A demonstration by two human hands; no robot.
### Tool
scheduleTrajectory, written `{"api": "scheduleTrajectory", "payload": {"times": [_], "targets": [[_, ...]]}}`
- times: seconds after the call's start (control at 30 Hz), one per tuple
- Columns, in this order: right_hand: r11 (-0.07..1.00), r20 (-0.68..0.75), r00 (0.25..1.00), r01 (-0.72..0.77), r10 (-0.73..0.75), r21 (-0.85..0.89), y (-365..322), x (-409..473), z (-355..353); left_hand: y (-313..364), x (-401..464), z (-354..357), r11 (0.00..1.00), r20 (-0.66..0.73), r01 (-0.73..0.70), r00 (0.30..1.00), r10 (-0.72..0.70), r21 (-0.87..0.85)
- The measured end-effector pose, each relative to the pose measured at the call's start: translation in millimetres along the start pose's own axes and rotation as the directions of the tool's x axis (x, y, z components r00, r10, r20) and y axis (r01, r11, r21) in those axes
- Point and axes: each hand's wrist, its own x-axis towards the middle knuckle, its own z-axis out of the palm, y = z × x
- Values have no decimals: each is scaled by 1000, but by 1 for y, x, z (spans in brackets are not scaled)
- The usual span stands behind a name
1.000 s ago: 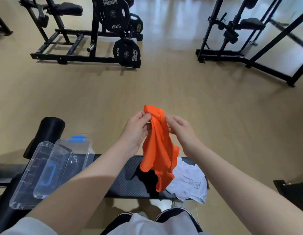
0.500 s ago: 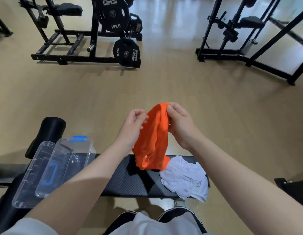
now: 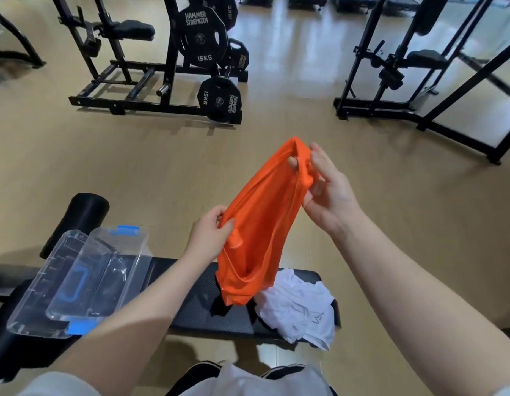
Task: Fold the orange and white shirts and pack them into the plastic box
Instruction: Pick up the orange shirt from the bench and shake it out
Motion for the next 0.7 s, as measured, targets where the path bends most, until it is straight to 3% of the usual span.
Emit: {"api": "scheduleTrajectory", "payload": {"times": [0.1, 0.23, 0.33, 0.43, 0.5, 0.57, 0.63, 0.7], "targets": [[998, -1, 999, 44, -44, 44, -22, -11, -23, 2, -4, 10, 977, -32, -9, 999, 16, 215], [996, -23, 999, 38, -36, 83, -53, -19, -61, 2, -14, 25, 929, -128, 96, 990, -53, 358], [997, -53, 997, 59, -62, -55, -74, -26, -87, 5, -28, 39, 878, -157, 108, 987, -38, 466], [939, -116, 984, 91, -137, -331, -91, -29, -118, 9, -45, 51, 813, -104, 30, 994, 37, 582], [797, -160, 963, 82, -218, -598, -97, -34, -136, 10, -63, 58, 731, -95, 19, 993, 63, 682], [553, -97, 950, 89, -298, -828, -98, -39, -156, 8, -87, 66, 595, -164, 127, 987, 7, 793], [408, -2, 958, 120, -286, -905, -94, -44, -176, 5, -113, 79, 473, -269, 277, 959, -87, 836], [321, -7, 966, 79, -259, -944, -91, -50, -195, 11, -132, 96, 494, -361, 380, 922, -139, 782]]}}
